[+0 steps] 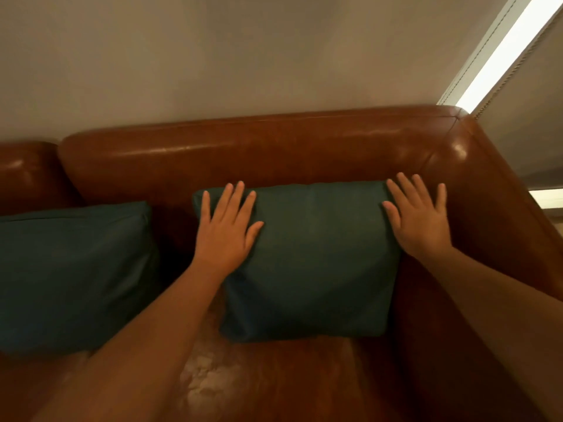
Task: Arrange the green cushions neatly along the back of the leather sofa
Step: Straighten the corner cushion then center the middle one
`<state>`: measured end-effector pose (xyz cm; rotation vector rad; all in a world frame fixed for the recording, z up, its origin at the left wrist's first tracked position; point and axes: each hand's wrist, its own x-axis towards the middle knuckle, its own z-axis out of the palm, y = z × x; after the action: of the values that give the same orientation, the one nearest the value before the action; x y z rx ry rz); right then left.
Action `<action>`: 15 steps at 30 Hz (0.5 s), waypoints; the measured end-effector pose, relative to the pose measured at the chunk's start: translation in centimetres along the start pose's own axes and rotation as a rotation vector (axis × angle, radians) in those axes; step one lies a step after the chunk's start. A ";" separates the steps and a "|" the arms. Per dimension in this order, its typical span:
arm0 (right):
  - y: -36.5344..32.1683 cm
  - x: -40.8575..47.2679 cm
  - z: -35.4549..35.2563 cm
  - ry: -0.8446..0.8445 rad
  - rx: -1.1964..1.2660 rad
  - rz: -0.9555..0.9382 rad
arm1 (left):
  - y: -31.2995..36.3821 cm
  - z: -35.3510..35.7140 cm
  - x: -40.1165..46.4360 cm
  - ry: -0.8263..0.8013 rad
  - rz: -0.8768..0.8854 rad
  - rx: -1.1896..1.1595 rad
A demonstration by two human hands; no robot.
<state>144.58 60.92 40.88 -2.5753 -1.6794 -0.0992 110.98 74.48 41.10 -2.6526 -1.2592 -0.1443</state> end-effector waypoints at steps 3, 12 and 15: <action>1.9 0.8 -1.4 -0.078 0.017 0.159 | -3.6 -1.1 -0.2 -0.010 -0.130 0.011; -9.1 2.5 -7.6 -0.007 0.221 -0.102 | -14.4 -7.4 -5.5 0.018 -0.284 0.046; -16.6 1.8 -8.4 0.004 0.311 -0.260 | -18.6 -8.4 -8.2 -0.030 -0.334 0.036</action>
<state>129.93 68.53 49.74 -2.1277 -1.8509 0.1339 91.38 77.90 50.43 -2.4025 -1.6893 -0.1301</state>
